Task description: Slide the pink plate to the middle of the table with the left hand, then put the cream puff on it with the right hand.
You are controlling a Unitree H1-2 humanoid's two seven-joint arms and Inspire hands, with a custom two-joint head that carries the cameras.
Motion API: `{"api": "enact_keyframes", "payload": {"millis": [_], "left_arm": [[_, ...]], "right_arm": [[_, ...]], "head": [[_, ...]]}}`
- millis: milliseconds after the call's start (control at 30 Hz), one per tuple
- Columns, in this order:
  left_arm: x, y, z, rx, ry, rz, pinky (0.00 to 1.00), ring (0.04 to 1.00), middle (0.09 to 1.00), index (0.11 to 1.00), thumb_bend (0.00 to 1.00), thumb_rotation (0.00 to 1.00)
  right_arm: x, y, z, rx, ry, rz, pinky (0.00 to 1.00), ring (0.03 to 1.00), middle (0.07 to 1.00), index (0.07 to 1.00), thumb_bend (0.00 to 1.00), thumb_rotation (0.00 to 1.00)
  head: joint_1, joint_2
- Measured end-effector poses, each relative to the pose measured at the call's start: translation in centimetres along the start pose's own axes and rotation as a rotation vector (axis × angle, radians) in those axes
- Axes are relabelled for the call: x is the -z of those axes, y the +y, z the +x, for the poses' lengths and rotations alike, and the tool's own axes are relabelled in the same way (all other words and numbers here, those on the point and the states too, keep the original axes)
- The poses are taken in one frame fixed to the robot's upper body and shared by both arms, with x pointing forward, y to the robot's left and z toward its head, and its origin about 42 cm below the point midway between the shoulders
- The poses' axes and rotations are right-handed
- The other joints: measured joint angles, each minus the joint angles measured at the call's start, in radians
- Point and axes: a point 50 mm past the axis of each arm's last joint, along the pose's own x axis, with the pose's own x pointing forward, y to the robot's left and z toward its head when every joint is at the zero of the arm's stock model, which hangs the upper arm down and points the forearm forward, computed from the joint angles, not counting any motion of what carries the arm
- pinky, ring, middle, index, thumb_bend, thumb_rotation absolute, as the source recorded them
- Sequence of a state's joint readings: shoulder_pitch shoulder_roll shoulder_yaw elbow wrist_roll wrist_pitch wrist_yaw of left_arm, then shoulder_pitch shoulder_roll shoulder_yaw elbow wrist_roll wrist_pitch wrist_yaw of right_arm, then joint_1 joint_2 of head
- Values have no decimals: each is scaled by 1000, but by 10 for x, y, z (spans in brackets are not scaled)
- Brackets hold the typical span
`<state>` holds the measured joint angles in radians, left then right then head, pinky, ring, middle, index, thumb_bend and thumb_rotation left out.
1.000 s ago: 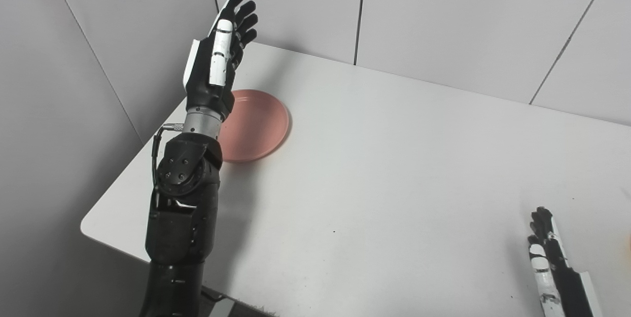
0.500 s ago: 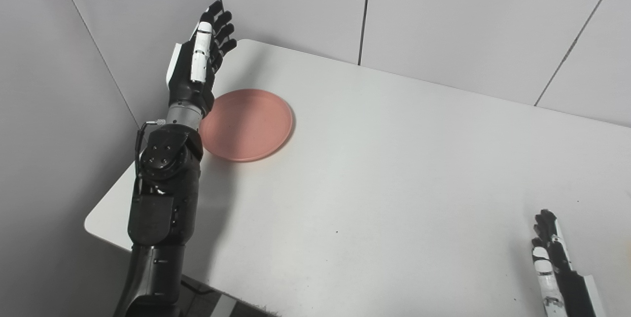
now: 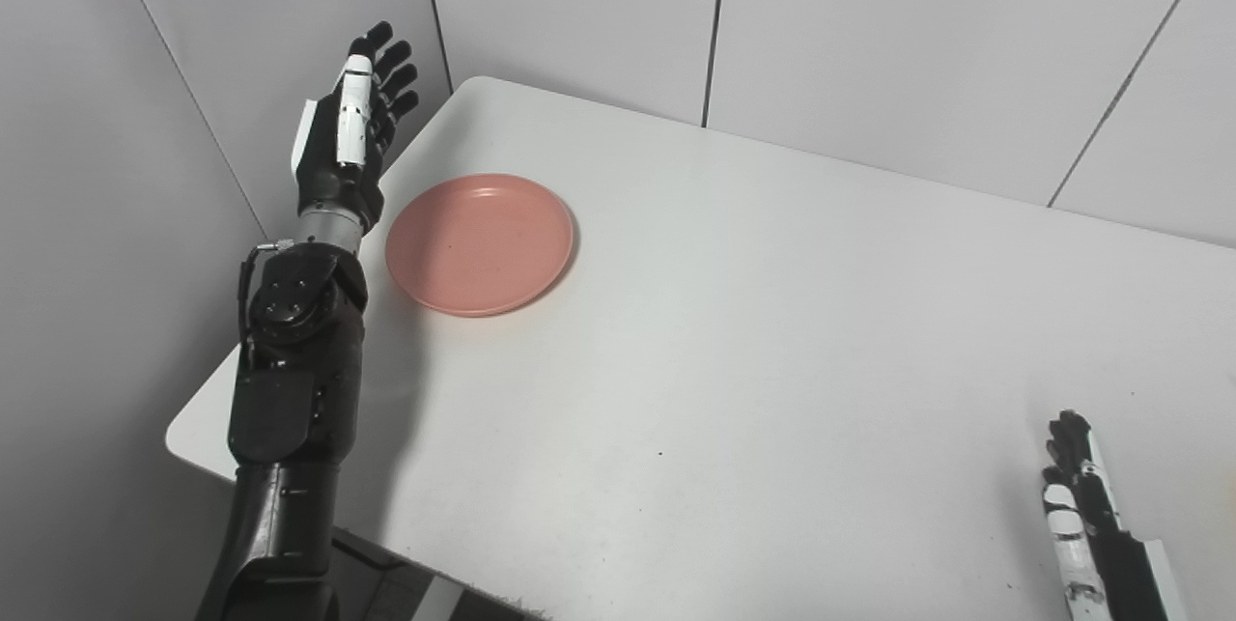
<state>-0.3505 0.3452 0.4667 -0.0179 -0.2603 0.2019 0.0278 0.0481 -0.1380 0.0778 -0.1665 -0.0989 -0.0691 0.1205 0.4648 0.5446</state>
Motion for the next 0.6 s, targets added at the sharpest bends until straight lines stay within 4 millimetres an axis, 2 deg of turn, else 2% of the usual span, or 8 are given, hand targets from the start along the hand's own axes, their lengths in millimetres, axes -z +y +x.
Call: {"api": "enact_keyframes", "payload": {"millis": [167,600], "left_arm": [[8,4,1,-14,28,-2,896,905,906,882,394,1000],[14,22,2,-56,51,-31,925,898,908,888,398,1000]], "right_arm": [[0,-1,0,-1,1,-3,1000,1000,1000,1000,0,1000],[-2,-2,-1,-4,9,-4,1000,1000,1000,1000,0,1000]], "head": [[8,3],[11,11]]}}
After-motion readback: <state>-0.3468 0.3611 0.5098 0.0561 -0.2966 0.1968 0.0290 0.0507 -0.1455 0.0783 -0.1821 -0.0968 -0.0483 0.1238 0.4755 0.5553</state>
